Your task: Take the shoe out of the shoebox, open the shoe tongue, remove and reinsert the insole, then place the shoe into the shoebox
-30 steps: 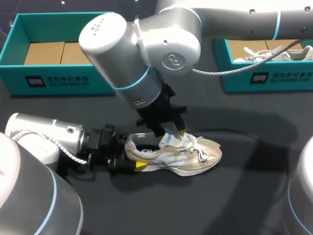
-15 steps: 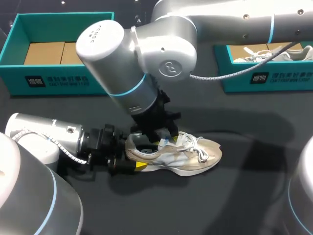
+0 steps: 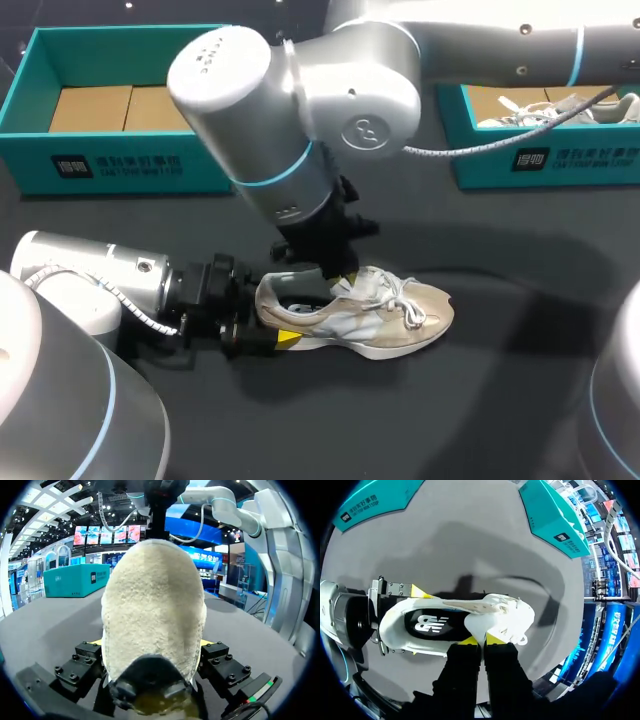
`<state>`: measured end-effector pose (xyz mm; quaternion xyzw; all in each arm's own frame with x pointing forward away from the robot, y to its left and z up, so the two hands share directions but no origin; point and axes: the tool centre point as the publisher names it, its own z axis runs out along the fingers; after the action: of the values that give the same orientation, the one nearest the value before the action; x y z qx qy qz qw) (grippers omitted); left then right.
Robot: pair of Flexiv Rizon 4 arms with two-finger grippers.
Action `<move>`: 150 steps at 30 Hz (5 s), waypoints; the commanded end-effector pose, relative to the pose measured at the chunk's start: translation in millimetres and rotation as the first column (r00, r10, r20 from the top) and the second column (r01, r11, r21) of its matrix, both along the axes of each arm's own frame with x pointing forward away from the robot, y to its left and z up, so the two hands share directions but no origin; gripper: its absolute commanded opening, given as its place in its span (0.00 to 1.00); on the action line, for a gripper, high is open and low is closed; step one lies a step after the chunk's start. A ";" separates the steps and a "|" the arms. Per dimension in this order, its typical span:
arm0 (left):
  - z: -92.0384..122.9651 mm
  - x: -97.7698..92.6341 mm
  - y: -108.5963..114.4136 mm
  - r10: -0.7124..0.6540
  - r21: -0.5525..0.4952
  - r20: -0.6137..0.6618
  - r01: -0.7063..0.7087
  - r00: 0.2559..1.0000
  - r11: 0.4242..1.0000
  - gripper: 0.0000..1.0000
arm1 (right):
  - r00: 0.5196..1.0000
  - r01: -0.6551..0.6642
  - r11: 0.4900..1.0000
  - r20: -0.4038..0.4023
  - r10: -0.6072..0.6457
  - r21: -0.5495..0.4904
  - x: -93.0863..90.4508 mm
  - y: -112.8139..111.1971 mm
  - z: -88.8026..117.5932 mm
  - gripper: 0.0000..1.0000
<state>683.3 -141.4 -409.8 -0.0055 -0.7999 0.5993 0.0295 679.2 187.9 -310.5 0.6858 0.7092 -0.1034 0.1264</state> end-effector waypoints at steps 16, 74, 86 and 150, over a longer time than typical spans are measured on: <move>-0.6 0.3 -1.2 0.002 0.002 0.001 -0.002 1.000 1.000 0.00 | 0.984 0.132 0.968 0.088 -0.154 0.214 -8.9 -50.4 14.1 0.00; -0.6 0.3 -1.2 0.002 0.002 0.001 -0.002 1.000 1.000 0.00 | 0.965 0.250 0.964 0.058 -0.256 0.085 1.1 -136.5 -10.8 0.72; -0.6 0.3 -1.2 0.002 0.002 0.001 -0.002 1.000 1.000 0.00 | 0.985 0.079 0.996 0.152 -0.082 0.031 -1.1 -115.0 76.2 0.62; -0.6 0.3 -1.2 0.002 0.002 0.001 -0.002 1.000 1.000 0.00 | 0.188 -0.974 0.172 0.098 0.977 0.148 0.1 39.3 86.6 0.00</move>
<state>683.3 -141.9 -409.8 -0.0053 -0.8001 0.5991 0.0291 677.2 236.5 -219.0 0.0845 0.9907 0.0416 0.0978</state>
